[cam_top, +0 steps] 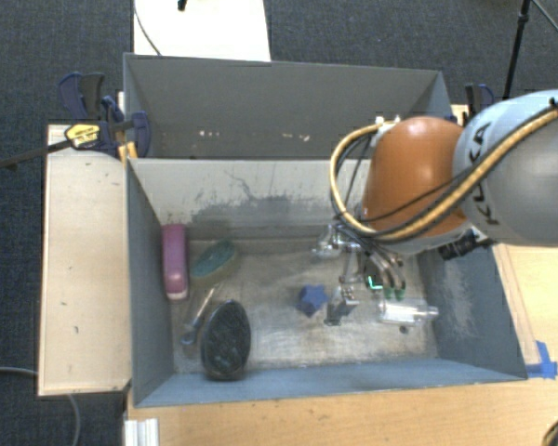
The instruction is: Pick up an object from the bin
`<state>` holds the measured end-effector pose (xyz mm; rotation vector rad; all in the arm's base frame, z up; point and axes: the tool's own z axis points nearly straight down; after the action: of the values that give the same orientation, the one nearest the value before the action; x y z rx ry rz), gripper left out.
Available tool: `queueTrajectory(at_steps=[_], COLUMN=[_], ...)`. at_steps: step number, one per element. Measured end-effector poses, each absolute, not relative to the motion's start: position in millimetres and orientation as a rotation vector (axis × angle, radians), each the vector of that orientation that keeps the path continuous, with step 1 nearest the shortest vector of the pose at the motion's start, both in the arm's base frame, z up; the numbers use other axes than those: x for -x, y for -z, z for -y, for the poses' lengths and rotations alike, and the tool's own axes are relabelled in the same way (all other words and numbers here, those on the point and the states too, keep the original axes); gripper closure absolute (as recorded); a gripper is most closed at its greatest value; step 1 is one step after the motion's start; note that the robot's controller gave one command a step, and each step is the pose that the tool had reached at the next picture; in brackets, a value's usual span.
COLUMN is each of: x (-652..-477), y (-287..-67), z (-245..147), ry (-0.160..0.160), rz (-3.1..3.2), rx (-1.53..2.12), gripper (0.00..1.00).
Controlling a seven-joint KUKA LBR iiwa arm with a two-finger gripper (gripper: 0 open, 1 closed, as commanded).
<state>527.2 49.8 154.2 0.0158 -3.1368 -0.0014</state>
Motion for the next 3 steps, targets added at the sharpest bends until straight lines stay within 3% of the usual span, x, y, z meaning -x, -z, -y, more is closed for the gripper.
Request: queueTrajectory(at_steps=[1,2,3], x=[-540.8,-539.0,-555.5], y=[-71.6,-100.9,-107.5], z=[-45.7,-47.6,-56.6], ry=[0.004,0.0,0.0], rz=[3.147,3.036,2.737], rx=[0.167,-0.836,-1.553], gripper=[0.0,0.0,0.0])
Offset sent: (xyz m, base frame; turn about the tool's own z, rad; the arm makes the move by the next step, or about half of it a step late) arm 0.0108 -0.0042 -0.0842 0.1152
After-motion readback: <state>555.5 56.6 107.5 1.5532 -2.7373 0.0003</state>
